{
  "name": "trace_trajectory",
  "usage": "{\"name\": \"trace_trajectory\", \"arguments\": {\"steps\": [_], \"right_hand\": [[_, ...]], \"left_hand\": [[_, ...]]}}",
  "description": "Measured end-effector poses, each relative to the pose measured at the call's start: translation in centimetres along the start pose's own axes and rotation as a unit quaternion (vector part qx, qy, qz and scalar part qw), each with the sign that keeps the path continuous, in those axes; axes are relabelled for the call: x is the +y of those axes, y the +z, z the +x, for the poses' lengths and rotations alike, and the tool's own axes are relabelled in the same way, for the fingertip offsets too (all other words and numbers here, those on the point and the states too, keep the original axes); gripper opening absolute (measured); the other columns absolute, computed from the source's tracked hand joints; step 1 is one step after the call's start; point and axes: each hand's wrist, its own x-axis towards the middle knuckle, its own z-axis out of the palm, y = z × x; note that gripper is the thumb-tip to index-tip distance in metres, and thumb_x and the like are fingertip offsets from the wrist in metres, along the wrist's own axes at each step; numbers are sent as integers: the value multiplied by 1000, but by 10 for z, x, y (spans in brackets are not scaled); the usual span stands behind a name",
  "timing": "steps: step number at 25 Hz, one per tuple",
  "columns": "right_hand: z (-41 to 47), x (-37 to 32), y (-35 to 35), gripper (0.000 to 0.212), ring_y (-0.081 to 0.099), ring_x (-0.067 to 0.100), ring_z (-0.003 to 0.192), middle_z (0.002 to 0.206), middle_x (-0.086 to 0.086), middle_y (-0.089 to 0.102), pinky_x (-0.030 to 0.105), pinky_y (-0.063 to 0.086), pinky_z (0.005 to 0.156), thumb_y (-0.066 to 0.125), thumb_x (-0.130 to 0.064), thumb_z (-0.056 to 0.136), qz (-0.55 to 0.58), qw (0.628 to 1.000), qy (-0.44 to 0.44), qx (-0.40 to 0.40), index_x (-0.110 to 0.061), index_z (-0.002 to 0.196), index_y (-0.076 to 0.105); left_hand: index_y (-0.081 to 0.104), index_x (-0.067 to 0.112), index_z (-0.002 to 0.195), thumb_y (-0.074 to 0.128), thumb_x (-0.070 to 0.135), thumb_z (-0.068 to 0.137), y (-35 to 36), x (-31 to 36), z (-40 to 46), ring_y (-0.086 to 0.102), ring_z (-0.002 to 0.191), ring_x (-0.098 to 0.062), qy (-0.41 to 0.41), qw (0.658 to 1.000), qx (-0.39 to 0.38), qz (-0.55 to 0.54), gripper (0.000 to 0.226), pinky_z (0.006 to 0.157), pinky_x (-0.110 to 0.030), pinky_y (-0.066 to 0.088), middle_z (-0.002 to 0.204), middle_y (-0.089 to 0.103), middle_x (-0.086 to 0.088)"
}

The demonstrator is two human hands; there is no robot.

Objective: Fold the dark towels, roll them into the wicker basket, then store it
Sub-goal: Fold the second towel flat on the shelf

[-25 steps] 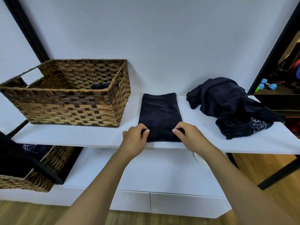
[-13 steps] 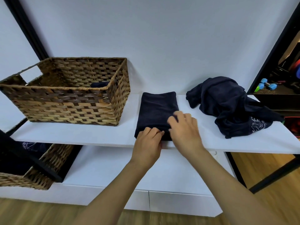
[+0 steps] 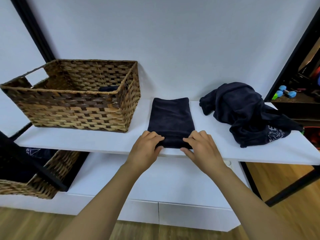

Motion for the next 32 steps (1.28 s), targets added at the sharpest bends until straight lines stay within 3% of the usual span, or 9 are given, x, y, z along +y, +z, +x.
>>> {"name": "trace_trajectory", "arguments": {"steps": [4,6,8,10,16,21,25,29,32], "right_hand": [[8,-3,-4,5,42,20,75,84,-4,52,35,44,68,74,-15,87,-29,999,-6,-12,-18,85,71],[10,-2,-4,14,37,18,76,84,-4,50,36,45,70,66,-9,90,-30,999,-8,-34,-19,81,63],[10,-1,-10,8,42,17,81,92,-5,53,33,45,76,63,-26,95,-4,999,-6,-44,-19,91,62],[6,1,-12,26,47,18,82,95,-5,56,32,45,74,69,-42,89,5,999,-15,-46,-18,98,66],[9,0,-9,28,43,20,86,104,-4,55,34,44,78,65,-34,96,-8,997,5,-79,-16,117,69],[10,-10,-17,27,38,20,91,105,-4,49,34,37,88,36,-35,107,-7,988,42,-151,-20,105,58],[23,-15,-27,39,40,22,90,89,-4,46,38,34,88,22,-38,108,-13,971,95,-219,-21,82,45],[39,-15,-28,25,43,23,92,94,-3,50,40,33,91,36,-39,105,27,966,142,-215,-21,91,45],[43,-18,-19,16,38,22,91,101,-1,47,38,31,83,49,-34,103,-57,982,108,-144,-20,95,50]], "left_hand": [[65,12,128,57,20,102,1,7,1,49,108,-17,12,998,-7,68,28,91,-27,42,118,57,0],[61,16,130,52,21,105,3,9,-1,46,110,-16,-8,998,-7,68,27,92,-24,38,122,56,2],[59,19,131,51,24,105,2,9,1,45,111,-14,-16,998,-6,57,28,93,-23,37,124,55,3],[60,19,130,58,30,102,-3,6,3,47,110,-14,-6,999,-16,31,30,94,-24,40,122,56,5],[62,17,126,58,29,102,-6,7,10,47,109,-15,-17,999,-36,28,28,92,-23,37,120,59,4],[63,15,115,47,32,106,-12,4,1,50,99,-19,-11,999,-35,38,25,86,-29,38,108,64,1],[61,14,106,36,34,109,-21,13,14,58,86,-27,-60,995,-77,31,33,74,-33,33,93,68,-4],[50,22,109,46,29,106,-19,17,31,52,88,-21,-85,991,-63,75,9,77,-35,31,97,59,5],[58,16,97,65,0,80,-6,33,25,49,85,-24,32,991,5,133,25,72,-34,33,90,56,0]]}}
